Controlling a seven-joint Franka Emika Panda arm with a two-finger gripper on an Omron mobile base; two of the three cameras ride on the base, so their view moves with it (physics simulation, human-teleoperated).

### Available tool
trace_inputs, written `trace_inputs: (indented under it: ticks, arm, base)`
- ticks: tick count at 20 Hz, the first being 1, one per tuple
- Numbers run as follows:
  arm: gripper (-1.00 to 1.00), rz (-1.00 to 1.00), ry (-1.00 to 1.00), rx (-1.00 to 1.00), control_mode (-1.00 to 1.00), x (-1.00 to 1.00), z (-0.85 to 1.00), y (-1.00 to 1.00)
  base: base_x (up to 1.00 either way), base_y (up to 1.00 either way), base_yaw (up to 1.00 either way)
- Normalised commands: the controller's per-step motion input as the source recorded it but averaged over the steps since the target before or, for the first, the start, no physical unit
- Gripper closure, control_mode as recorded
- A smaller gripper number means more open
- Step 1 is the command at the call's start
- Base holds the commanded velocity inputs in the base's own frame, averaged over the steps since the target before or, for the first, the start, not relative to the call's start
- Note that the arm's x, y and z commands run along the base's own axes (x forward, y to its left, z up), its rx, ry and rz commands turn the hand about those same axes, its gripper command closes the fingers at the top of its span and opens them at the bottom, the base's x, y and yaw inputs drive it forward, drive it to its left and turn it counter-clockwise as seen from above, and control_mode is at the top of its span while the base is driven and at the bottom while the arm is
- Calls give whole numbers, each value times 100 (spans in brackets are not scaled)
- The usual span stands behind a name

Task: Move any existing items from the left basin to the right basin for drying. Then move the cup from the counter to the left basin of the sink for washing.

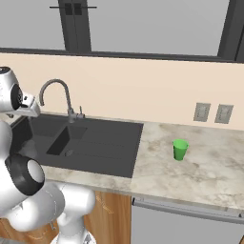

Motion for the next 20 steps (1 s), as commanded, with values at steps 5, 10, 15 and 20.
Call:
trace_inputs:
  ticks: [5, 10, 15, 20]
  arm:
    - [-100, 2, 2, 2, -100, 1, -18, 17]
    - [-100, 2, 1, 0, -100, 2, -18, 12]
    - [-100, 0, 5, 0, -100, 20, -17, 6]
    - [-100, 1, 5, 0, -100, 22, -20, 10]
  base:
    - [0, 0, 0]
    - [0, 0, 0]
    - [0, 0, 0]
    - [0, 0, 0]
